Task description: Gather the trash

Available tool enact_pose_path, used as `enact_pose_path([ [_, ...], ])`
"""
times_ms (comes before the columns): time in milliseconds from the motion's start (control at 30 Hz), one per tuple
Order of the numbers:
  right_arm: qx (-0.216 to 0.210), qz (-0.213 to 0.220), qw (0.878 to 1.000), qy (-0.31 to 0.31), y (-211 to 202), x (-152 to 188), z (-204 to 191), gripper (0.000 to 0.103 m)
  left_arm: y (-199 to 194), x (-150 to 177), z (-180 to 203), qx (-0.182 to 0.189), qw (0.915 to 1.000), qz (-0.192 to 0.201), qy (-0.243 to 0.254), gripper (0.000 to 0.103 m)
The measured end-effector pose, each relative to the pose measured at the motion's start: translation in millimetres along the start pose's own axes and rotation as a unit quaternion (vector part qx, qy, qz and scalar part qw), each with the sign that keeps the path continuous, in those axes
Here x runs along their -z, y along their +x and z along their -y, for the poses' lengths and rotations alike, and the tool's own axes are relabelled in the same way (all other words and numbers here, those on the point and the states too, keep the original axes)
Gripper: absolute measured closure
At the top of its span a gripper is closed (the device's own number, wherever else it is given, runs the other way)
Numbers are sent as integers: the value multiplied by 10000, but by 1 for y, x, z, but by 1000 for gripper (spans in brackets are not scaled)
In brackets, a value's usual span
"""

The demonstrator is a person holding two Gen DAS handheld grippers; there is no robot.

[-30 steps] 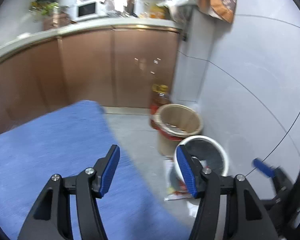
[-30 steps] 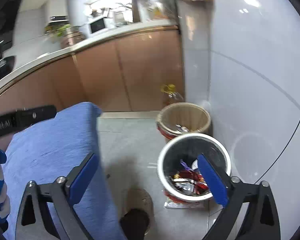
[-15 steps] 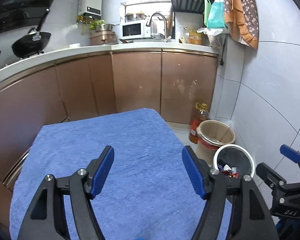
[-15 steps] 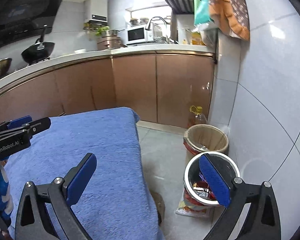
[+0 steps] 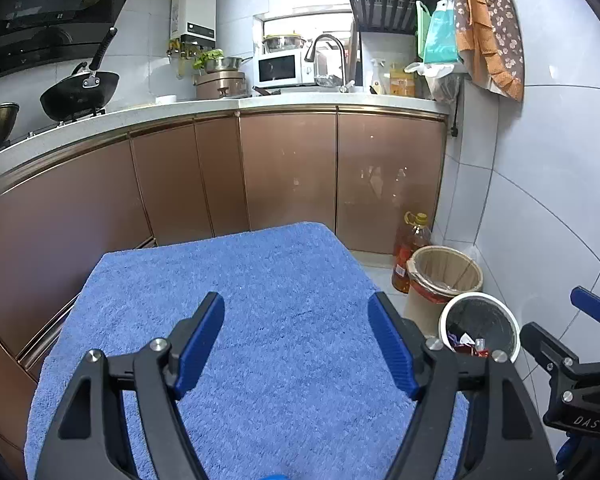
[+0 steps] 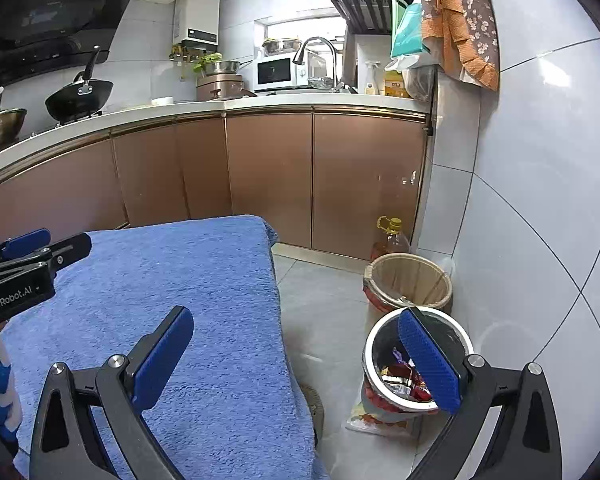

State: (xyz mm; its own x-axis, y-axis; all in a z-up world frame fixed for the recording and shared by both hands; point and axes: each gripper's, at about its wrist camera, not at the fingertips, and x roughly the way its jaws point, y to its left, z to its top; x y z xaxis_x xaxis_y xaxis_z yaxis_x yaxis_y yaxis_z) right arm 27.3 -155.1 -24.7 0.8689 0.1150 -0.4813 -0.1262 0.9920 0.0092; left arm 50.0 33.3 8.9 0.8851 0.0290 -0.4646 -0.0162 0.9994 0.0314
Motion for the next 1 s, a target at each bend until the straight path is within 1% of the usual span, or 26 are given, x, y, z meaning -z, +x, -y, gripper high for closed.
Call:
enact_pose_path([
  [133, 60, 40, 10000, 40, -1, 0, 4, 0, -2, -1, 0, -97, 9999, 129, 13, 30],
  [333, 129, 52, 9999, 48, 0, 1, 7, 0, -2, -1, -2, -155, 9997, 165, -32, 30],
  [733, 190, 78, 9998, 81, 1, 1, 12, 0, 0, 0, -4, -128, 9997, 199, -17, 28],
  [1000, 221, 166, 9996, 95, -2, -2, 14, 0, -8, -1, -2, -193, 9991, 378, 30, 27],
])
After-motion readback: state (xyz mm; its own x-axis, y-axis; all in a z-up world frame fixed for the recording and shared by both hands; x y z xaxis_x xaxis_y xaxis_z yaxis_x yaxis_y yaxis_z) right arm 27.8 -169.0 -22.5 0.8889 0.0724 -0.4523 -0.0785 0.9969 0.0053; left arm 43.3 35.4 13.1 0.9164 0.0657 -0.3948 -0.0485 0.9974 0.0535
